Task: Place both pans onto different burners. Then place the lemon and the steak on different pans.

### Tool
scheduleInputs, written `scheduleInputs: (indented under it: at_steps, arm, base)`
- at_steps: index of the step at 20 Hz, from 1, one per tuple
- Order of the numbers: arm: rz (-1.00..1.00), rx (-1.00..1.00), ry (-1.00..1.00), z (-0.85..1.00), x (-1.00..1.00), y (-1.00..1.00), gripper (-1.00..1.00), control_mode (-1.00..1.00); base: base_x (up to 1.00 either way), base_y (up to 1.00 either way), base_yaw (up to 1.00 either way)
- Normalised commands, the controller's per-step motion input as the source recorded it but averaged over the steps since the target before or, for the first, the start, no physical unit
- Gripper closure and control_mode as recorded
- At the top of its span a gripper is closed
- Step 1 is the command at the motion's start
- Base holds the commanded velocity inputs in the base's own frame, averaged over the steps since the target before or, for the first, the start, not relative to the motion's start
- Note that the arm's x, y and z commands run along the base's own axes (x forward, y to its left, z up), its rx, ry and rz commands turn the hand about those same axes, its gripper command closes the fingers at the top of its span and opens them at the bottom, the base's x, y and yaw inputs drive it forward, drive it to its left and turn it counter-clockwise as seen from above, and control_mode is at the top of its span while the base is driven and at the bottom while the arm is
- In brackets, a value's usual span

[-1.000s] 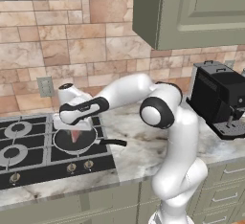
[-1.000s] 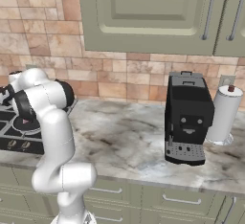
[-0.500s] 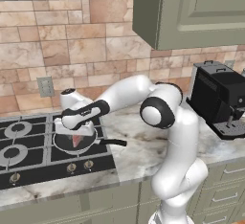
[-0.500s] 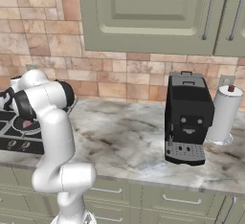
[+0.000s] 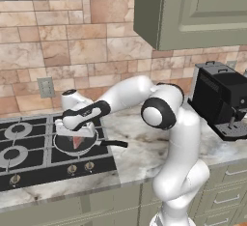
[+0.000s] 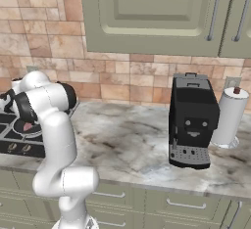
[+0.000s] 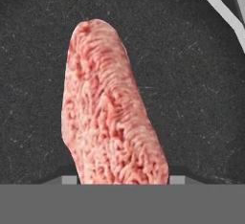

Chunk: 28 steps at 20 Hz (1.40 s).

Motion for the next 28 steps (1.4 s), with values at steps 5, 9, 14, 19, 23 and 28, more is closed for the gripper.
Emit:
scheduleInputs:
  at_steps: [5,9,14,19,23,28]
  arm:
    - [0.0,0.0,0.01,0.0,0.0,0.0,-1.0,-1.0]
    - [0.03,0.01,0.01,0.15,0.0,0.0,-1.0,-1.0]
    - [0.04,0.0,0.0,0.33,0.0,-0.07,-1.0,-1.0]
    - [0.07,0.0,0.0,0.29,0.0,-0.32,-1.0,-1.0]
    - [0.17,0.0,0.0,0.07,-0.09,-0.64,-1.0,-1.0]
    - [0.17,0.0,0.0,0.06,-0.24,-0.87,-1.0,-1.0]
  base:
    - [0.0,0.0,0.0]
    - [0.0,0.0,0.0]
    - [0.0,0.0,0.0]
    - [0.0,0.0,0.0]
    - [0.0,0.0,0.0]
    - [0.0,0.0,0.0]
